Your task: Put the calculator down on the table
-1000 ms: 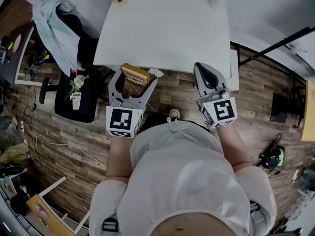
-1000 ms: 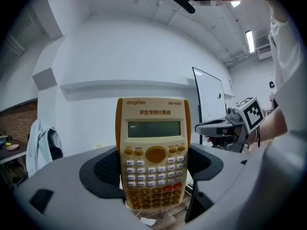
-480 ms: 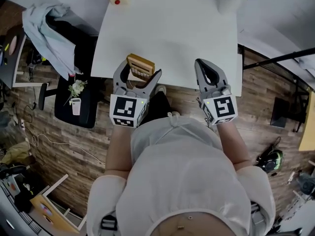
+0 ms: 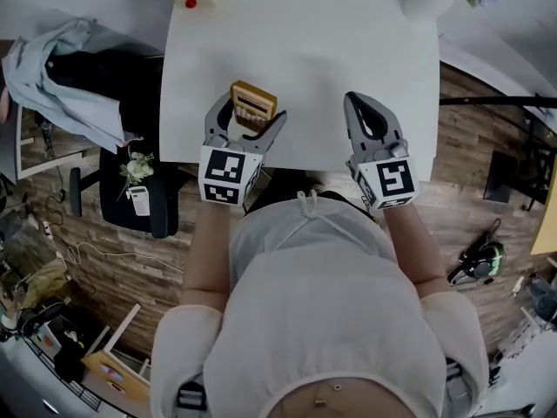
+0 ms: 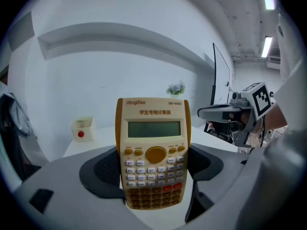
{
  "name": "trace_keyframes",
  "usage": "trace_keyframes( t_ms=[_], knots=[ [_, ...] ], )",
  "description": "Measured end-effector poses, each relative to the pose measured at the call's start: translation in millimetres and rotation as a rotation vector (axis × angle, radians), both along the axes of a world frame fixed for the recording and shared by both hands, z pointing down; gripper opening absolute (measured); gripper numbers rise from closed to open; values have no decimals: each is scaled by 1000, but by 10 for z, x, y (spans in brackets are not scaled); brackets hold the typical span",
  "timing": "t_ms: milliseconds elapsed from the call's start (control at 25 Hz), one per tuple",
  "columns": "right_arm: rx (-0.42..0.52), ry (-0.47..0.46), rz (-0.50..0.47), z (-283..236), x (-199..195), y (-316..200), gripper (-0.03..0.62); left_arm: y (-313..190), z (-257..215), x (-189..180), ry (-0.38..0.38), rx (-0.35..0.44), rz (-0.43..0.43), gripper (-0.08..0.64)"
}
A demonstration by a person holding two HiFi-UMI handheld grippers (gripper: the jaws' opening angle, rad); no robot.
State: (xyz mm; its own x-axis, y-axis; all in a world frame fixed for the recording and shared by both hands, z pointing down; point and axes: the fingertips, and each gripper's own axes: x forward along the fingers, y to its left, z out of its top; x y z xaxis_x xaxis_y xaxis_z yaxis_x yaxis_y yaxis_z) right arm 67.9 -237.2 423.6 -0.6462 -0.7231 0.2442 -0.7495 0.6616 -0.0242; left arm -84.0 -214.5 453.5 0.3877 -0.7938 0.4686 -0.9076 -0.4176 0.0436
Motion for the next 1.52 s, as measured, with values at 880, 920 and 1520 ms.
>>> trace_keyframes(
  t_ms=[880, 920, 1520],
  knots=[
    [-144, 81, 79, 814, -395, -646, 6, -842, 1352, -140, -71, -311, 123, 411],
    [-146, 82, 79, 826, -398, -657, 6, -854, 1379, -125, -81, -317, 129, 410],
    [-174, 100, 80, 951, -347, -749, 6, -865, 1633, -57, -180, -349, 118, 397]
  ],
)
